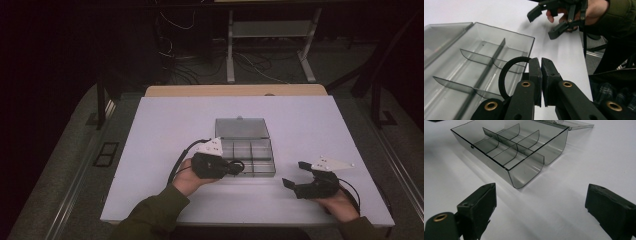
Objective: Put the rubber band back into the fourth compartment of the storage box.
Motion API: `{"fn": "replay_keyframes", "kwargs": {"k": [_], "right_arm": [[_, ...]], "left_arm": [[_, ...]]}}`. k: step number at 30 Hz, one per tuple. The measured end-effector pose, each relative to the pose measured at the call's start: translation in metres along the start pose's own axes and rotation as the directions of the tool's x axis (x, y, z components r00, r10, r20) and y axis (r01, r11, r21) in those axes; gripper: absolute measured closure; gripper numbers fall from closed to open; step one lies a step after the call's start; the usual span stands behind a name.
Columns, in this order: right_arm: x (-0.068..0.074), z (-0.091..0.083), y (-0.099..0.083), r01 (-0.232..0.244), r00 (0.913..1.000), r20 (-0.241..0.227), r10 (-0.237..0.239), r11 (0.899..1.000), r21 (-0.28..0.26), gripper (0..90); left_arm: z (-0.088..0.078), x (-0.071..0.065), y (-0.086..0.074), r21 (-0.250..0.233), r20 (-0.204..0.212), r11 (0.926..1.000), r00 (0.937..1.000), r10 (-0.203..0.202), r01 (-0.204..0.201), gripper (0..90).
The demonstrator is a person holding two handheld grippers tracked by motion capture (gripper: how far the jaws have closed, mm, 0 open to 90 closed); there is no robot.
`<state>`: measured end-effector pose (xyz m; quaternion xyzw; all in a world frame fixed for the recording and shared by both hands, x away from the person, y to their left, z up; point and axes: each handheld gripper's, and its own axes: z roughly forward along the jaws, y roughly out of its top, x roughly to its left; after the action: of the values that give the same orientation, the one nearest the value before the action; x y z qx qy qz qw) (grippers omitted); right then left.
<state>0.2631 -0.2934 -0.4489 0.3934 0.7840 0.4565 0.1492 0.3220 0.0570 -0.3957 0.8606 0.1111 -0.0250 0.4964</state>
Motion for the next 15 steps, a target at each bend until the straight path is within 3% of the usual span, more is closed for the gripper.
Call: {"fn": "replay_keyframes", "kwargs": {"k": [10, 15], "right_arm": [[0.000, 0.000, 0.000, 0.003, 1.0000, 0.001, -0.003, 1.000, 0.000, 10.0], [0.000, 0.000, 0.000, -0.001, 1.0000, 0.001, 0.001, 1.000, -0.001, 9.9]], "left_arm": [[-0.001, 0.013, 0.009, 0.005, -0.022, 0.9999, 0.9997, 0.009, -0.009, 85.9], [0.000, 0.019, 0.007, -0.008, -0.042, 0.9998, 0.9990, -0.016, 0.015, 85.8]]}}
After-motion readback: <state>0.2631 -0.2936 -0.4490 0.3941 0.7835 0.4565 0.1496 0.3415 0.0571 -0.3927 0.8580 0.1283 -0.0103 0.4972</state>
